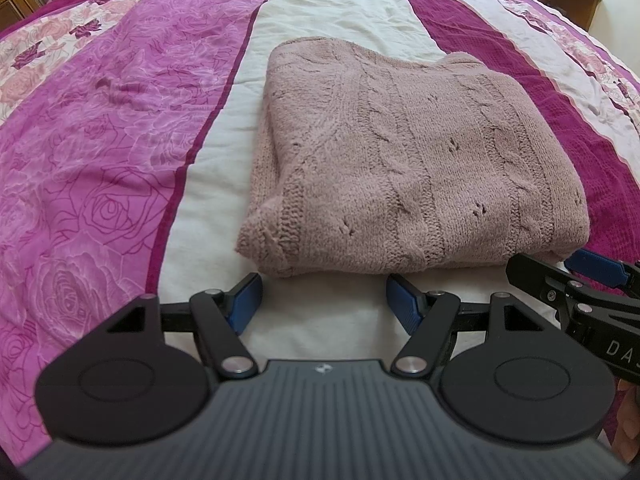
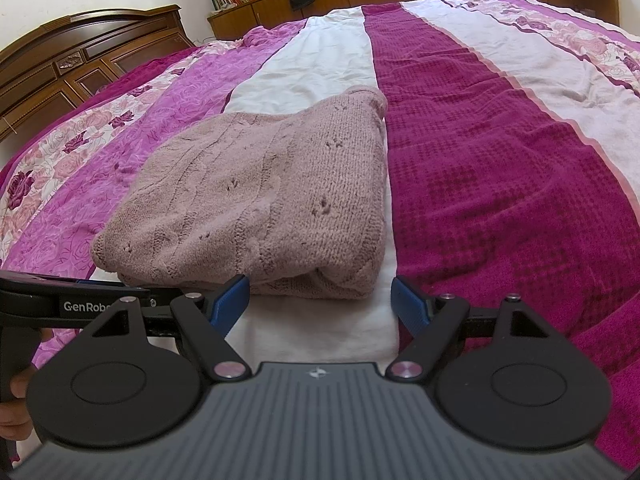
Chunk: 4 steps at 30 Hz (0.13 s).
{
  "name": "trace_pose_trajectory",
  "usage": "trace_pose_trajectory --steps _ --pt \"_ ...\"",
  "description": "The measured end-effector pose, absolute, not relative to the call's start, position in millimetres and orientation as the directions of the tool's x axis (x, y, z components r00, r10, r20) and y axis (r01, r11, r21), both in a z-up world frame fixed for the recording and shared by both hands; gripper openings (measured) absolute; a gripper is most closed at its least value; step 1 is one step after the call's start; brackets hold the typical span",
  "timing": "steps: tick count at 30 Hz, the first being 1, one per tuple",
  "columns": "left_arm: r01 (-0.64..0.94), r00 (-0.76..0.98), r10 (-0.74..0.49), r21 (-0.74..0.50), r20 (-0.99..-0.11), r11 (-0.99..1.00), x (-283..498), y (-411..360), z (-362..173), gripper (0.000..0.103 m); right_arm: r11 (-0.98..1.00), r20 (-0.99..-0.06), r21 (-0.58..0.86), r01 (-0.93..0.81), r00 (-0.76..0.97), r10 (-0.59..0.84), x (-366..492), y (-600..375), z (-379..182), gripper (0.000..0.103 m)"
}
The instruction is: Fold small clothes
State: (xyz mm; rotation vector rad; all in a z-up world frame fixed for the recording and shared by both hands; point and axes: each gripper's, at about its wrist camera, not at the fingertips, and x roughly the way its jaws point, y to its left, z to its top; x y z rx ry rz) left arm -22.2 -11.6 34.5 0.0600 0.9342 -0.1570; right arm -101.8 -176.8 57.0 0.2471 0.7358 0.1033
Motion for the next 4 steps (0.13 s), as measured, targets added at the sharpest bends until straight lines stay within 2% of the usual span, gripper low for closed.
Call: trace_pose_trajectory --steps 4 --pt "0.161 0.585 -0.111 -0.02 -0.804 0.987 -21.9 -10.0 33.1 0.07 0.967 -0.654 0.255 -0.005 0.736 0.176 -102.6 -175.5 56.8 0.083"
